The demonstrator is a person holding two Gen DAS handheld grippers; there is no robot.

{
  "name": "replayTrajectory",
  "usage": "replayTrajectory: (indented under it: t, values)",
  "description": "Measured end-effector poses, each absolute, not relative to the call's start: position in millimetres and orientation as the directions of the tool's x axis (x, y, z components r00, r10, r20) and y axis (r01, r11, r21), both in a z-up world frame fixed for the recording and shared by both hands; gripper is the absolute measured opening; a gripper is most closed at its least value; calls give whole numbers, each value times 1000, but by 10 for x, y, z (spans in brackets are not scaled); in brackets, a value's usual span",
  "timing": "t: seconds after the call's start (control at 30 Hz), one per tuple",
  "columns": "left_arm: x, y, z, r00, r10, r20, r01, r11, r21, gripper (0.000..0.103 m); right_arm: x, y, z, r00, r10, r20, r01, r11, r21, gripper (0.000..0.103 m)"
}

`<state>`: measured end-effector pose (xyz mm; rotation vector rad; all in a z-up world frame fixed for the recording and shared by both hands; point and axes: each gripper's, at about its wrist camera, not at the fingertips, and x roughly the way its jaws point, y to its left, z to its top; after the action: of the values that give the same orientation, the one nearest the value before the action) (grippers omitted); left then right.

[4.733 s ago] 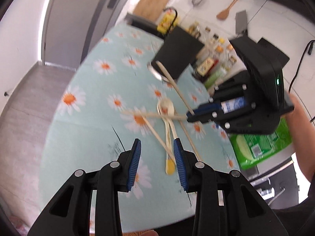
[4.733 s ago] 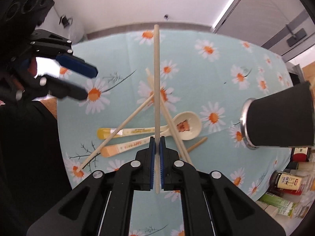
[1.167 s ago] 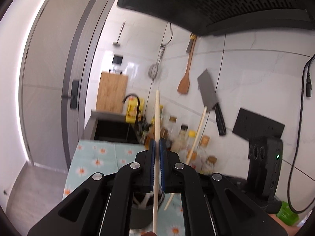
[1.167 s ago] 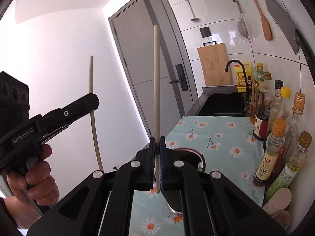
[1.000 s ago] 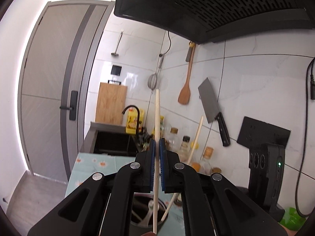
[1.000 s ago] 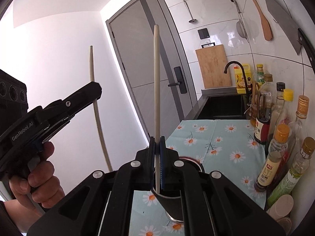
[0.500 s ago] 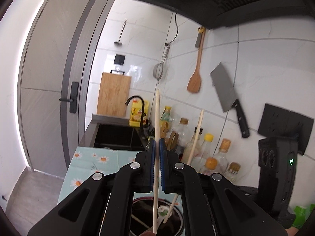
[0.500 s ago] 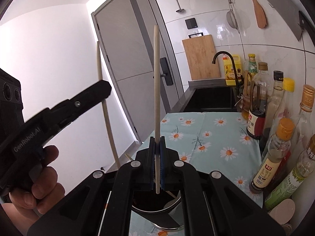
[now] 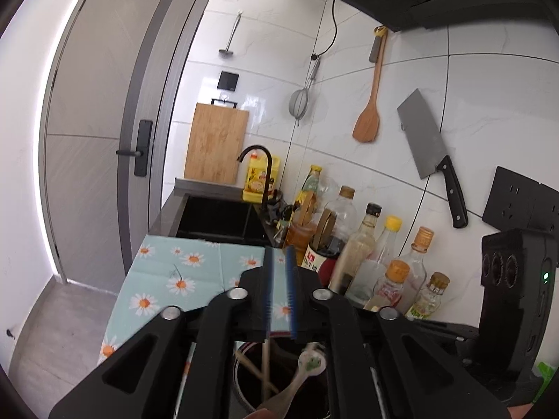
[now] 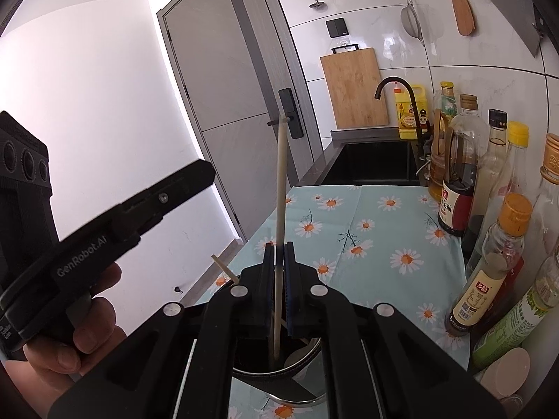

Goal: Organize utensils
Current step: 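Carry both chopsticks to the black holder and lower them in with both tools, then open both tools and lift them away from the holder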

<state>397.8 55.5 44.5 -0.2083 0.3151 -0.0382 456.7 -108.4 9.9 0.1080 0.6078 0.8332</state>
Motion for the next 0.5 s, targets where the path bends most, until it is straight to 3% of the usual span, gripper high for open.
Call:
replayTrajectory:
  t: [0.03,0.07,0.5]
  values:
    - [3961,569,443,950,-73,-302,7,976,-216,32,4561,-1096,106,516,721,-462,-659,679,324,16]
    - [3948,579,445,950,-75,-302,7,975,-221,34,4558,-1106,114,516,723,-460,-658,678,327,16]
    - [3621,655,582,949,-53,-311,-3,984,-180,34,4230,-1222,315,524,730,-439,-686,667,290,17]
